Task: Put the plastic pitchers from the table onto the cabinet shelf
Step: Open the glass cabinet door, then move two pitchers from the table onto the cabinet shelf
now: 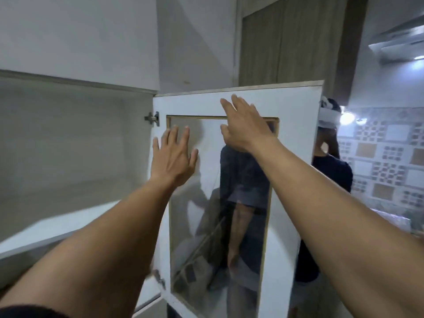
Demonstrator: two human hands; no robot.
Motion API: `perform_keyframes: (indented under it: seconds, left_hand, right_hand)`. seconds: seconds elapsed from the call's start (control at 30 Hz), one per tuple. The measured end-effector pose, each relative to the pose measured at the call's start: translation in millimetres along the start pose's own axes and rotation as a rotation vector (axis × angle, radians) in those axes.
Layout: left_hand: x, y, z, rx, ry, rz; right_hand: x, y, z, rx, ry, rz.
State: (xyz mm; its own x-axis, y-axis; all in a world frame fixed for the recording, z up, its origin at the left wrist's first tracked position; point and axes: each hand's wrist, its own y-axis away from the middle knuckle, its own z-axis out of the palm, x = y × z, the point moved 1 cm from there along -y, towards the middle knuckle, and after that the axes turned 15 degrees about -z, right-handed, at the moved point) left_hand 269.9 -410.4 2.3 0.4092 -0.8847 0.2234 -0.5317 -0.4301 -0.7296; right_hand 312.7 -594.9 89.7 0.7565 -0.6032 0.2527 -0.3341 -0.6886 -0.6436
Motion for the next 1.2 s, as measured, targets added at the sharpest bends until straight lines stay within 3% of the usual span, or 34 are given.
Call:
perform_keyframes:
  seconds: [0.4, 0.57, 0.83, 1.2]
  left_hand:
    - [-253, 80, -84, 0.043, -0.394, -0.46]
    - [-364, 148, -153, 0.085, -0.557, -0.723]
    - [-484, 254, -248, 0.143, -0.738, -0.988]
    - [-593, 386, -330, 0.247, -0.833, -1.307]
  right_hand:
    - [-239, -91, 95, -0.011, -0.488, -0.335]
    - [-391, -105, 100, -0.048, -0.71, -0.565]
    - [-592, -99, 82, -0.103, -0.945, -0.805]
    - [-817, -63, 63, -0.148, -1.07, -1.072]
